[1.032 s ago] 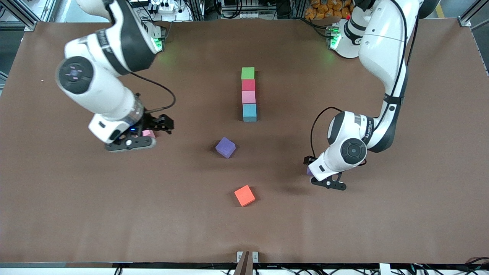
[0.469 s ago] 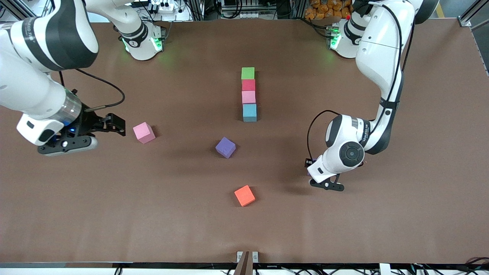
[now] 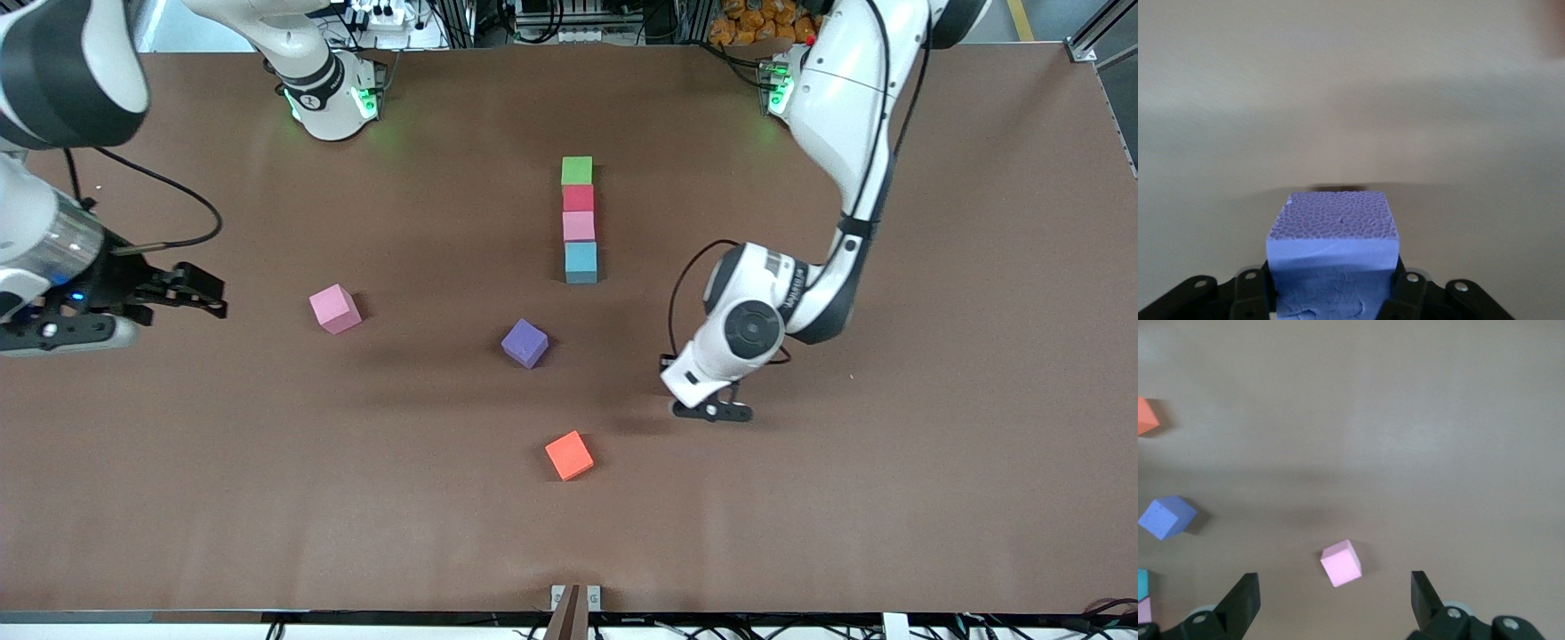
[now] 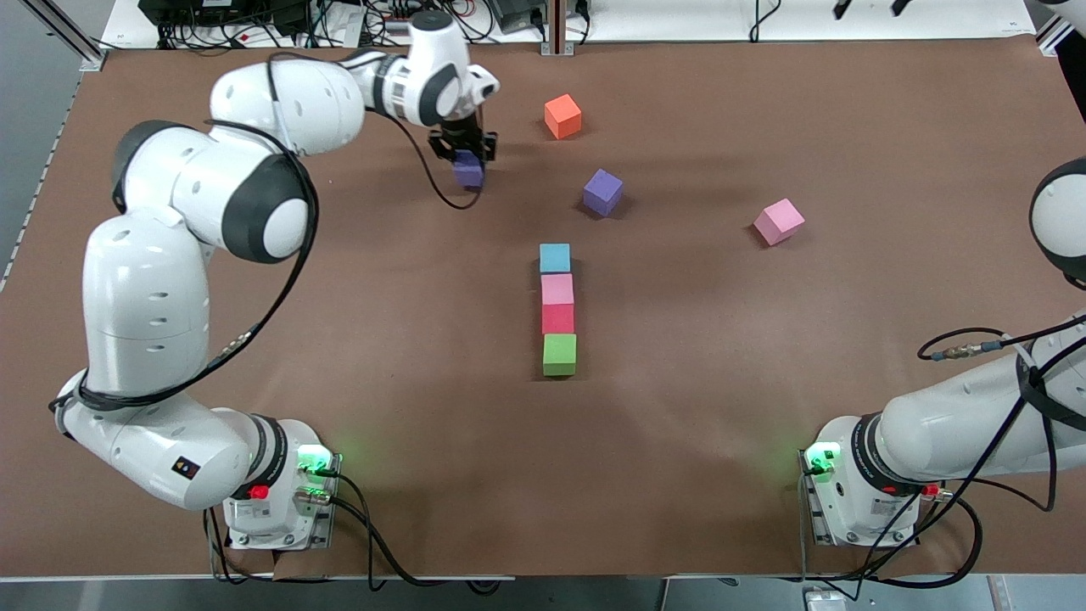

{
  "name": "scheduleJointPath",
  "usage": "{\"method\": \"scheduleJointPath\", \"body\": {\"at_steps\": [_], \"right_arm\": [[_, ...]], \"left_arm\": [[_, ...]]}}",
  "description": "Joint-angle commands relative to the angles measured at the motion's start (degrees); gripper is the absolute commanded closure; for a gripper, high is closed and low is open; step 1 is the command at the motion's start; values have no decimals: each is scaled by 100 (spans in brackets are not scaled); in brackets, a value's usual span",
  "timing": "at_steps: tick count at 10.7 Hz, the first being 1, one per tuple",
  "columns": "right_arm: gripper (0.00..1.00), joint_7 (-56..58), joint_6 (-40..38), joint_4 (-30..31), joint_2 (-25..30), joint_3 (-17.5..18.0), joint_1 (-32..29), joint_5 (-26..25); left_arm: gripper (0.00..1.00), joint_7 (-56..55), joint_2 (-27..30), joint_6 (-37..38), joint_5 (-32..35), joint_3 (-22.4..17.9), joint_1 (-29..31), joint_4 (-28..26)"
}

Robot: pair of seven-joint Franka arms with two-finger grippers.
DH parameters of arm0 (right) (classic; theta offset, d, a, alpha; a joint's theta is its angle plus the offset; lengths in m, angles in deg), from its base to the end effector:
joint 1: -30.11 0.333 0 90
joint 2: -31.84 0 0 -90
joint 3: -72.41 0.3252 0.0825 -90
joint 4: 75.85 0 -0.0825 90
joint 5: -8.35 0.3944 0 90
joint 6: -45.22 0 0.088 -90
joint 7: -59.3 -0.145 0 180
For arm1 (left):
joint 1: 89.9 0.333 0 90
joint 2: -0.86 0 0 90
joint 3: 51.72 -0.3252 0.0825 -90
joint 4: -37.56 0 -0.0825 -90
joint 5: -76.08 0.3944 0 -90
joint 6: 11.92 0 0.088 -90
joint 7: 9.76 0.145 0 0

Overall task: Arrange blocks into number 1
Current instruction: 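Place the purple cube after cyan at the line end with the left gripper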

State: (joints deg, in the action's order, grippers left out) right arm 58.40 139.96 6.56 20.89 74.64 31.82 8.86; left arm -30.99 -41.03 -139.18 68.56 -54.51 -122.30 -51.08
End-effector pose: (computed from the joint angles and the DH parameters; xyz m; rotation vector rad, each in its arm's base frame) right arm 0.6313 0.0426 0.5531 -3.1231 -0.0806 -0.0367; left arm 0.6130 -0.3621 0.1773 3.0981 -0.1168 -0.1239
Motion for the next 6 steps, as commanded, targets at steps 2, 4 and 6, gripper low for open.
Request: {"method": "scheduleJointPath", "body": {"at_steps": [2, 4, 6], "right_arm": [[0, -156, -202, -138, 41, 129, -135, -210], [0, -139, -368, -129, 50, 129, -135, -166], [0, -147, -386, -120, 67, 129, -127, -139]], "left_arm": [[100, -802, 93, 44, -189, -72, -625, -57], [100, -1067, 93, 35, -460, -90, -977, -31], [100, -1277, 84, 17, -593, -116, -1224, -48]]}}
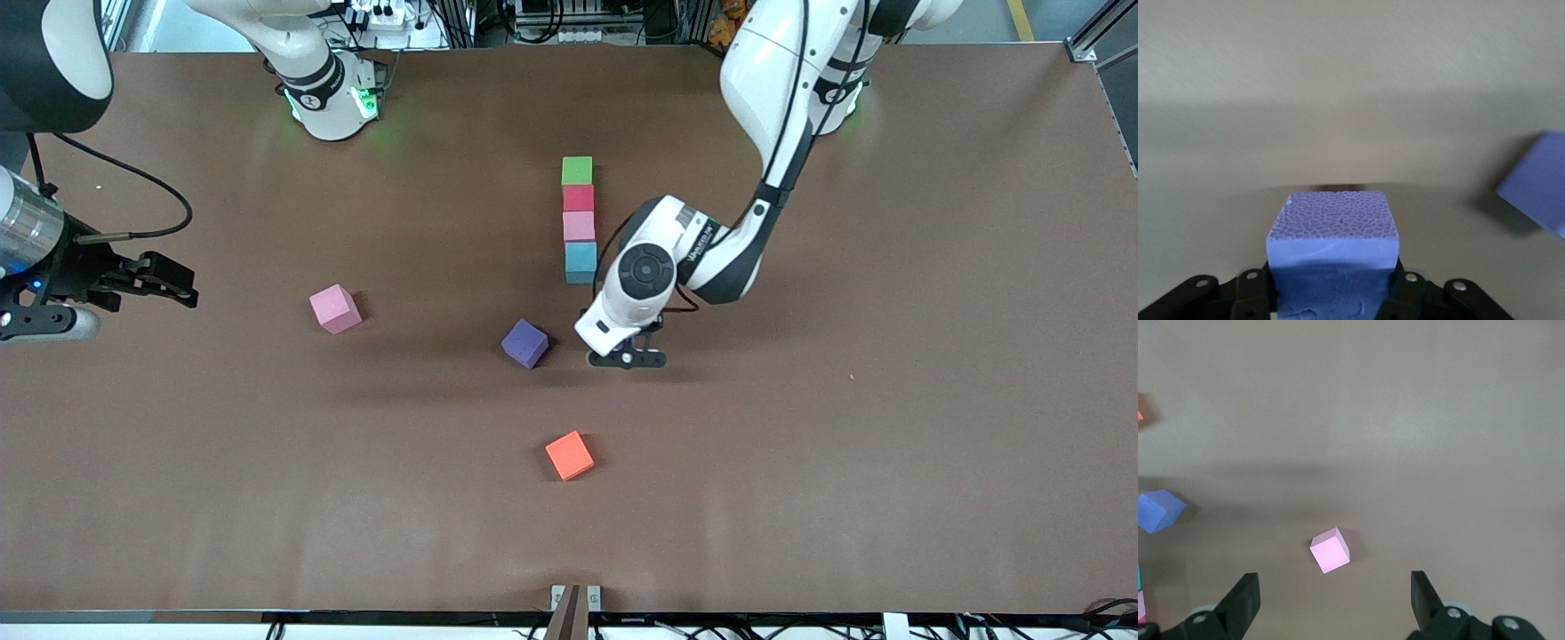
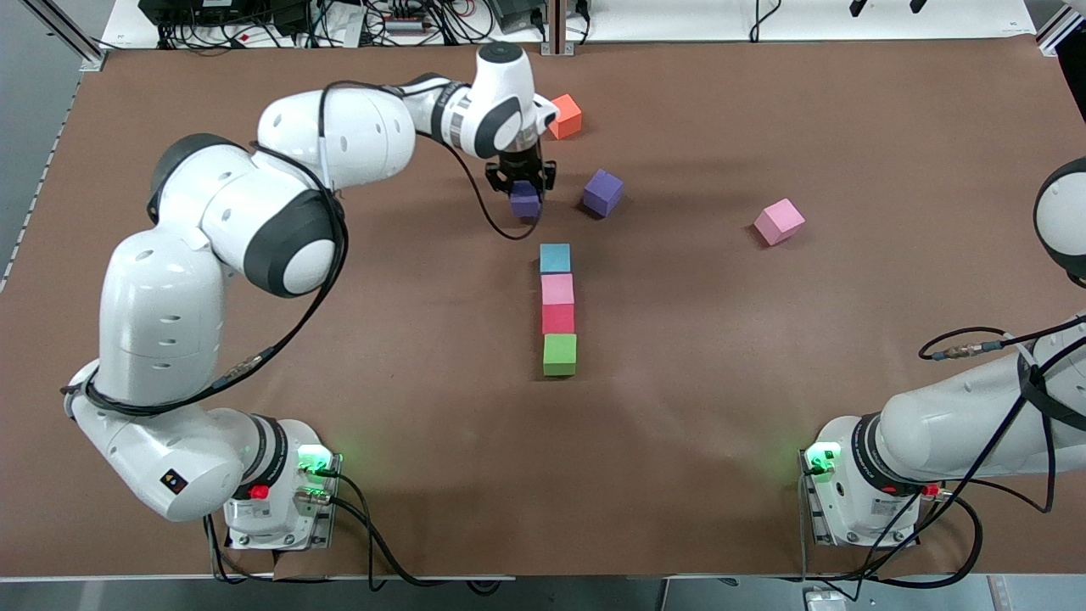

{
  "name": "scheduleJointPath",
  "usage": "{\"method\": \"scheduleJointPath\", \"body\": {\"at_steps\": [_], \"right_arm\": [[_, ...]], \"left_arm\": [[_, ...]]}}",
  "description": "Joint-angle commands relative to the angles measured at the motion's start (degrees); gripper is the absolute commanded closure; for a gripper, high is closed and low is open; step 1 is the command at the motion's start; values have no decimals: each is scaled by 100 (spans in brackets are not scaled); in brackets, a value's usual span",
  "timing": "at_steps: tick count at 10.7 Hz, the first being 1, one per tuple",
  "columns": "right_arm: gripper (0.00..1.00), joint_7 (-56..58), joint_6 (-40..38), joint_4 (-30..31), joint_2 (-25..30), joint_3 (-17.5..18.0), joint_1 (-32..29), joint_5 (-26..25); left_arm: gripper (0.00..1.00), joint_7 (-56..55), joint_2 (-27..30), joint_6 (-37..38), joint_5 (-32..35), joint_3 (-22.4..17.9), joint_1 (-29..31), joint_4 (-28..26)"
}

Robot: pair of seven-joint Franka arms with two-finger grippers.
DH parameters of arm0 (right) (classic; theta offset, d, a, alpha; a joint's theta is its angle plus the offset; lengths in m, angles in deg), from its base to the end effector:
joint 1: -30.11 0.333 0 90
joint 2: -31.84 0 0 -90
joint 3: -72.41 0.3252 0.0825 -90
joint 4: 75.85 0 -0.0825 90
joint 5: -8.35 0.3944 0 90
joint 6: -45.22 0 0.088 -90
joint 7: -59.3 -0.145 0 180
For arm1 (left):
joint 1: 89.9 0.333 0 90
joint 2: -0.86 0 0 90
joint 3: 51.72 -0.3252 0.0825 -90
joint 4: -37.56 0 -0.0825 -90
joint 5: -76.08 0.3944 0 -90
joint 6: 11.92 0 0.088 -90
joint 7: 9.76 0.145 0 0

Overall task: Arrange blocks into number 1
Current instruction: 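Place the purple cube after cyan at the line end with the left gripper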

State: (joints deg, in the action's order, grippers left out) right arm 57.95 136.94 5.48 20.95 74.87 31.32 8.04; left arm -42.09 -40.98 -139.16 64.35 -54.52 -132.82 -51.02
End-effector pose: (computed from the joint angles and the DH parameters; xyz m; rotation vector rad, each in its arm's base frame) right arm 0.6254 0.0370 0.5583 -3.1386 -0.0627 0.0136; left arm 0.5344 -0.4719 0.1788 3.0656 -0.0292 -0.1809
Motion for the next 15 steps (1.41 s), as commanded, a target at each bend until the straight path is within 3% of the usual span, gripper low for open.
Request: {"method": "scheduleJointPath", "body": {"at_steps": [1, 15], "right_arm": [[0, -103, -84, -3, 61, 106, -77, -57], [0, -182, -49, 41, 43, 106, -33, -30]], "left_arm": [[100, -238, 88, 16, -181, -106, -243, -54], [100, -598, 27, -318, -391, -62, -674, -379]]}}
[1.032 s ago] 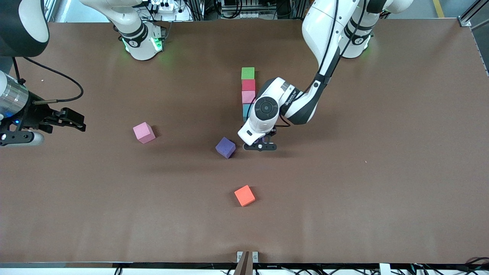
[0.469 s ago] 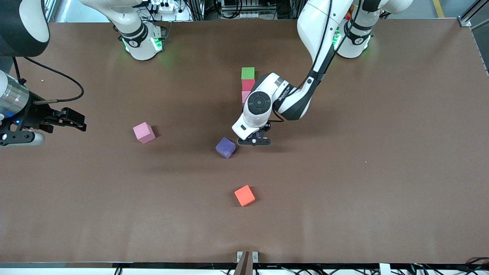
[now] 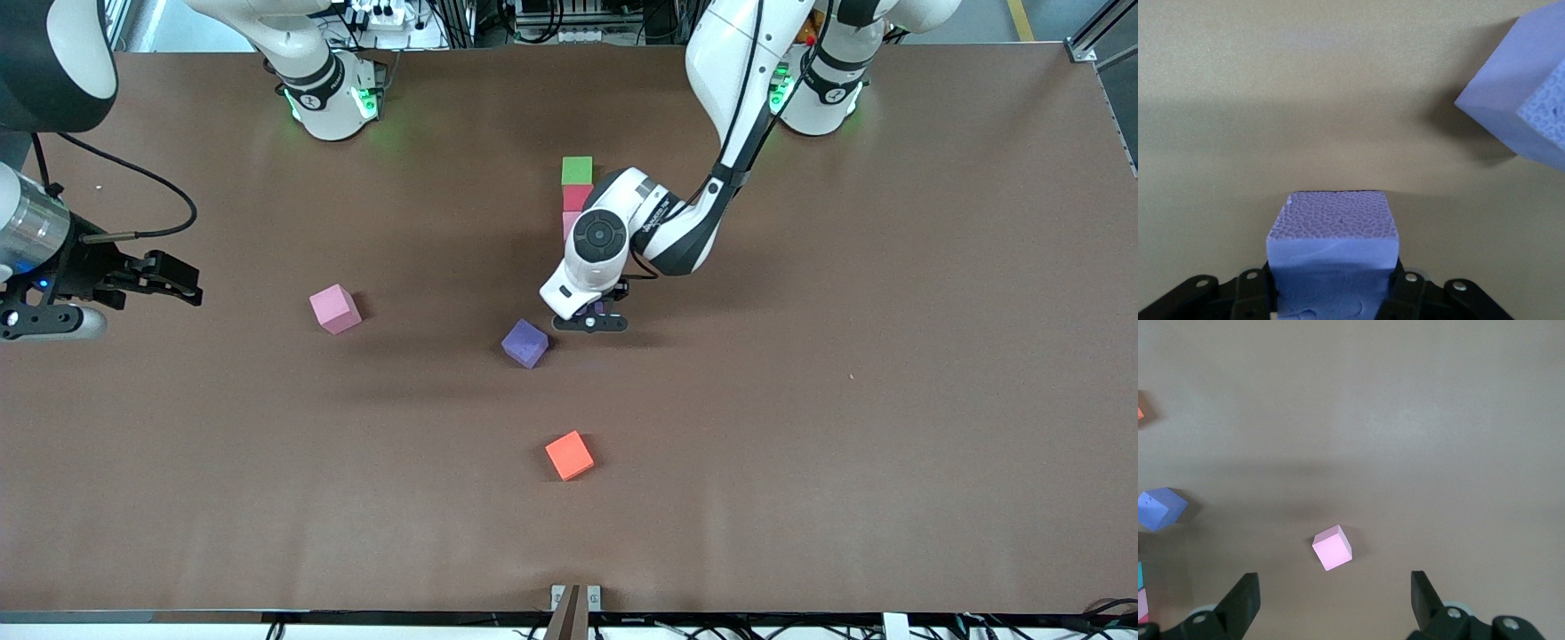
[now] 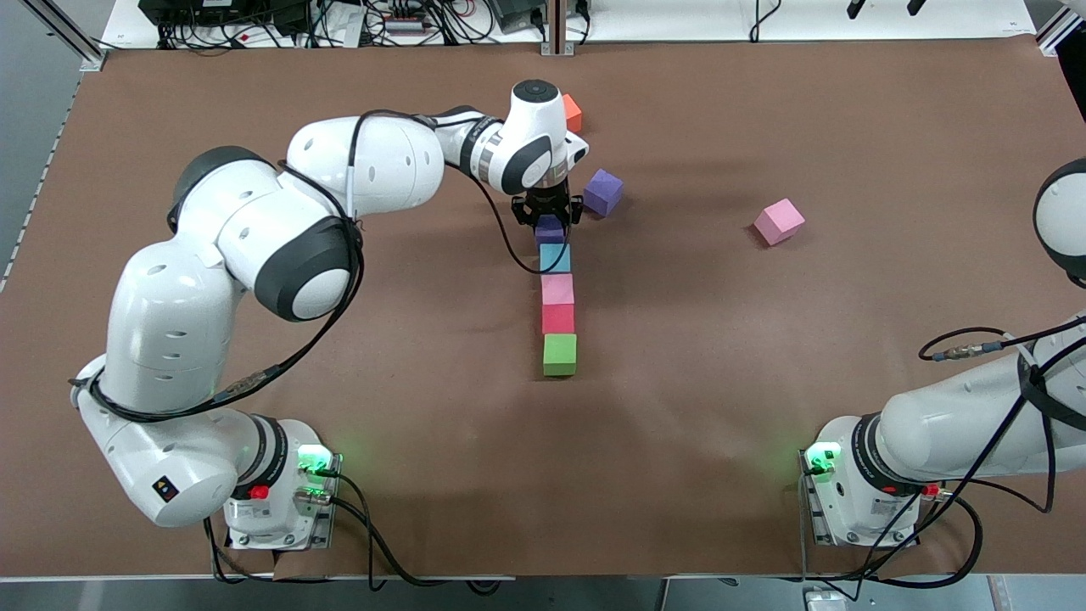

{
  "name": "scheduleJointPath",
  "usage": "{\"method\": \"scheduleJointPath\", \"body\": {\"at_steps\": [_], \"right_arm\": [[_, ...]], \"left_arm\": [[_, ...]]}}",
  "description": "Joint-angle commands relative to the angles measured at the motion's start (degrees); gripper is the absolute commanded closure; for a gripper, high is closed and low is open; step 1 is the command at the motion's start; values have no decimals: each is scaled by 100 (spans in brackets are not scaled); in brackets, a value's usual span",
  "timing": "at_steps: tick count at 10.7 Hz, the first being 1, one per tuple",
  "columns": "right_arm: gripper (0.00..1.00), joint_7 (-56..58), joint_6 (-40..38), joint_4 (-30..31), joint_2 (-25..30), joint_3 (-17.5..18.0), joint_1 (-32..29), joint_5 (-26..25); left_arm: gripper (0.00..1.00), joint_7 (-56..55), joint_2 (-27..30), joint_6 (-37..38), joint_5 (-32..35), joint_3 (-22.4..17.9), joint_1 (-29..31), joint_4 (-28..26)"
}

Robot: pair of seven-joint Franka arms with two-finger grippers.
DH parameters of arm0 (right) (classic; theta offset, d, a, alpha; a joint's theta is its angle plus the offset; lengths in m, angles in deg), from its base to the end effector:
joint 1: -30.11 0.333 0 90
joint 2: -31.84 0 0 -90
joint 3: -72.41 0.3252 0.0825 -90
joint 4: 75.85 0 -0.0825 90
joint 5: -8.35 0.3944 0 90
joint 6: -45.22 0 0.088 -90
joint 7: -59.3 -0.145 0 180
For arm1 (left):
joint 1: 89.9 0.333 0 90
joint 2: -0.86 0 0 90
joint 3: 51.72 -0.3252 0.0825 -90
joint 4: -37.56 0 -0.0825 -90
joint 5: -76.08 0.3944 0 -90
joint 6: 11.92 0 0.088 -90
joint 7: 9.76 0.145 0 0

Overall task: Arrange blocks into number 1
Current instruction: 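Place the purple cube after cyan at the line end with the left gripper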

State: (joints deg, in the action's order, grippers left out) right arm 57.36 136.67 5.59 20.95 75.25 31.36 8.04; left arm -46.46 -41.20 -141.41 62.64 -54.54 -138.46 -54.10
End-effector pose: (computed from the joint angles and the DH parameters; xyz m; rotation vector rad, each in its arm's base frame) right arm 0.6242 0.0412 0.5569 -3.1378 -0.0579 0.0240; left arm 0.4765 -0.5120 0.1563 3.0733 -0.0204 -0.2265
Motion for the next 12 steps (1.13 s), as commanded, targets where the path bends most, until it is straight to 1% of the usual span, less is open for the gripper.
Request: {"method": "scheduleJointPath", "body": {"at_steps": [1, 7, 8, 9, 12], "right_arm": [[0, -122, -22, 29, 43, 68, -37, -22], [0, -122, 14, 29, 26, 68, -28, -22], [0, -122, 14, 29, 26, 68, -37, -22], [0, -122, 14, 29, 26, 68, -37, -22], [0, -122, 22, 21, 17, 68, -19, -22]], "left_arm": [[100, -162, 57, -94, -334, -61, -119, -62], [100, -144, 57, -102, -361, -70, -137, -53], [69, -144, 49, -102, -361, -70, -154, -71], [1, -153, 49, -102, -344, -70, -154, -71], [0, -136, 128, -85, -300, -87, -145, -45]]}}
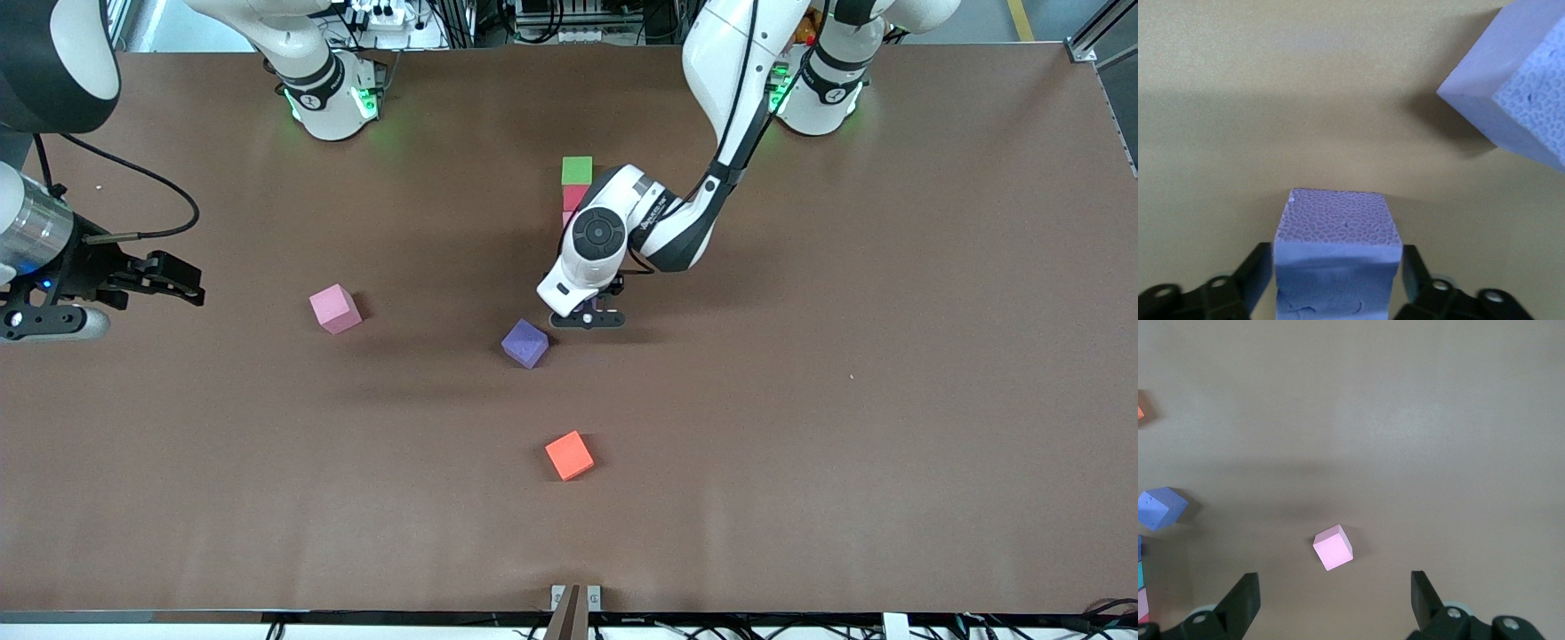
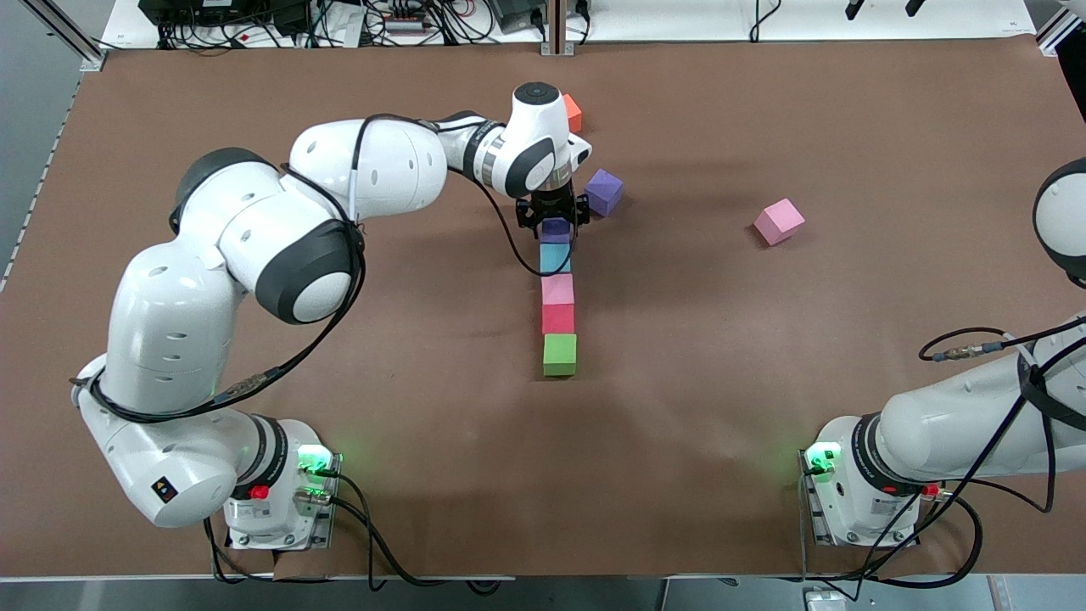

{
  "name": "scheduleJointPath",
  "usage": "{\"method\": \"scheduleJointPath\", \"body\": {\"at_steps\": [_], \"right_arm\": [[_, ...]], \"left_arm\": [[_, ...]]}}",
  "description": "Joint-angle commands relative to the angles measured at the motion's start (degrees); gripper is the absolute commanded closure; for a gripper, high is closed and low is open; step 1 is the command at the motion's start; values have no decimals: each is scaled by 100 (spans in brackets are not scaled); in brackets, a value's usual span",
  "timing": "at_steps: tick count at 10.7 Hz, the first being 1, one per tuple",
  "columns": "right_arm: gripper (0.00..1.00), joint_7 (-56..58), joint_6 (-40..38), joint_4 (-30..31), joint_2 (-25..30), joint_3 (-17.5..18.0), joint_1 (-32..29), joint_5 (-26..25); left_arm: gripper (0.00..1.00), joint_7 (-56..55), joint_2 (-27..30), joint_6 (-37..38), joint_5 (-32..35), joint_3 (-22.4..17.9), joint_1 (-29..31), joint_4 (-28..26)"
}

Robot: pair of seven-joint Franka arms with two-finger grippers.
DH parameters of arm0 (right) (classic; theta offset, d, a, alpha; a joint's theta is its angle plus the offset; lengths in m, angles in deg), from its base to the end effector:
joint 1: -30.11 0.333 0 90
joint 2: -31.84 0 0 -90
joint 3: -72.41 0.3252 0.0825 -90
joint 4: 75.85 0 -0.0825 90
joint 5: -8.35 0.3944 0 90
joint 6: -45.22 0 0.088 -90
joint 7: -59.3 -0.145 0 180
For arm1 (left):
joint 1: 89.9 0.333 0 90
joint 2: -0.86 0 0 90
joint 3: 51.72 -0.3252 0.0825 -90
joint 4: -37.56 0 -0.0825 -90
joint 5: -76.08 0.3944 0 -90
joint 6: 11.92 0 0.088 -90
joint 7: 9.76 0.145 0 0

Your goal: Arrange blocks into number 1

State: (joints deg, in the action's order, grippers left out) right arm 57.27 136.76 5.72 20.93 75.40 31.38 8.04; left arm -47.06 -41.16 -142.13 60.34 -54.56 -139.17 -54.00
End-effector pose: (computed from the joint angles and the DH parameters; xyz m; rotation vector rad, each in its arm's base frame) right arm 0.6242 0.0429 0.5558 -3.1373 -0.0600 0.0257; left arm 0.4711 -0.5210 0.1588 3.0423 0.0193 -0.2373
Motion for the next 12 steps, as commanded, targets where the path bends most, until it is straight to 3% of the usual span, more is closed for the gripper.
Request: {"method": "scheduleJointPath", "body": {"at_steps": [1, 3, 7, 10, 12], "right_arm": [[0, -114, 12, 17, 28, 53, -21, -22], [0, -114, 12, 8, 28, 53, -12, -22], [0, -123, 56, 8, -7, 53, -3, 145], [0, -131, 65, 8, -16, 62, 5, 145], [0, -140, 74, 8, -16, 62, 75, 154]], "left_arm": [[0, -76, 211, 4, -61, -94, -65, -55], [0, -59, 561, 109, -44, -294, -30, -55], [0, 168, 1554, 584, 279, -1182, 127, -3], [0, 598, 2187, 778, 466, -1017, 1197, -3], [0, 819, 2486, 1005, 475, -650, 2232, -3]]}}
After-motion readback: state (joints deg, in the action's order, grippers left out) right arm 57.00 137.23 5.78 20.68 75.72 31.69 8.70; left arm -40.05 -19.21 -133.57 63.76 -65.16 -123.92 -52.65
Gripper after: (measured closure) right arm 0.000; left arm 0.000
